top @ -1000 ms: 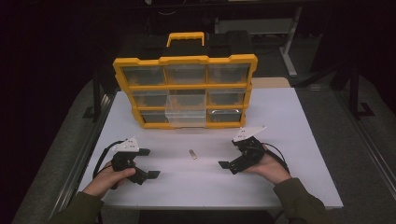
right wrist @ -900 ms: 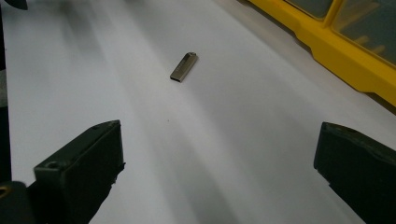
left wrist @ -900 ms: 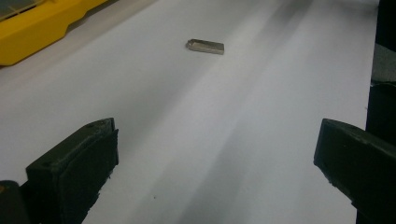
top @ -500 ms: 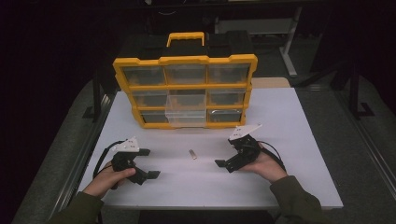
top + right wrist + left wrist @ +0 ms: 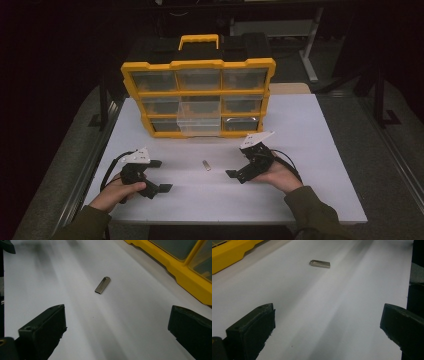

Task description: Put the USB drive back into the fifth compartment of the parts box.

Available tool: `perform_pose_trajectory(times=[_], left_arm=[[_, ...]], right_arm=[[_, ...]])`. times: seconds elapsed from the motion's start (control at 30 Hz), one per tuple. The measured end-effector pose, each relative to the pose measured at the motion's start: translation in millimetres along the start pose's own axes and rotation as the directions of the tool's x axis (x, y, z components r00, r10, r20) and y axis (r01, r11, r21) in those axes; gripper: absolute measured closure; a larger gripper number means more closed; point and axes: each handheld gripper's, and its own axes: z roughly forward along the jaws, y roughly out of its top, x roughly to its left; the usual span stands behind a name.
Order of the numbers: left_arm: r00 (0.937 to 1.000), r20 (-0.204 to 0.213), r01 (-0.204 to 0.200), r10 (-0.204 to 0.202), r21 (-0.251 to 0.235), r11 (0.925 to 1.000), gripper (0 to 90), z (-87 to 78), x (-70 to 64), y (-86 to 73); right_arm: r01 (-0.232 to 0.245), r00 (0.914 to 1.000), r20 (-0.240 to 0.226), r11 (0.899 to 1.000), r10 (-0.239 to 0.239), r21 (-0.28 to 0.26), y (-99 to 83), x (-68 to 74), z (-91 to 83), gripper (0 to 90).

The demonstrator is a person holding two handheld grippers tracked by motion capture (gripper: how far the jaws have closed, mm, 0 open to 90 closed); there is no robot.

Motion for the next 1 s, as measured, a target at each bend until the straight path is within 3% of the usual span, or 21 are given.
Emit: perform_pose_trajectory(times=[1.0], left_arm=[[1.0,-0.004,0.003,-0.003,0.003,1.0,0.0,-0.6,0.2,0.3]], right_arm=[[0.017,0.9997,-0.02,1.0,-0.017,0.003,14.0,3.8,16.2,1.1]])
